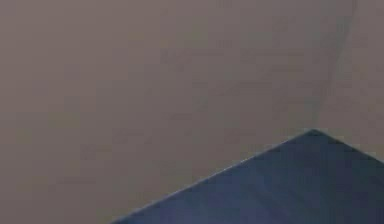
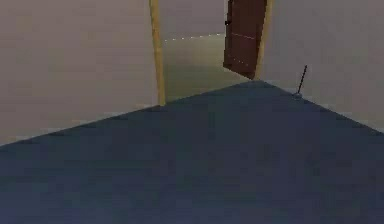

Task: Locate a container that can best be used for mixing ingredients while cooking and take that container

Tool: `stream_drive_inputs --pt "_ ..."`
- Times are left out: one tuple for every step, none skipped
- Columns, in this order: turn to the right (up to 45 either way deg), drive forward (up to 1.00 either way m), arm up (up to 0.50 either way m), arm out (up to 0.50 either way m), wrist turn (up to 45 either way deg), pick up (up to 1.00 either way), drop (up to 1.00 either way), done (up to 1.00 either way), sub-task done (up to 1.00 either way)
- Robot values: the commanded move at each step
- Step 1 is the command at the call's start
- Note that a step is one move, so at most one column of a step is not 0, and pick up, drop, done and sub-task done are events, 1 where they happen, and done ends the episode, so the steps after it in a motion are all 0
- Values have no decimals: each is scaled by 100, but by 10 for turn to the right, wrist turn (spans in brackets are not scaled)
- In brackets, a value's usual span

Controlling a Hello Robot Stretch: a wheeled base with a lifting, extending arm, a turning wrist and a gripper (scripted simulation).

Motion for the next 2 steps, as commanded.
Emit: stream_drive_inputs --pt "450 0 0 0 0 0 0 0 0" --pt "450 0 0 0 0 0 0 0 0"
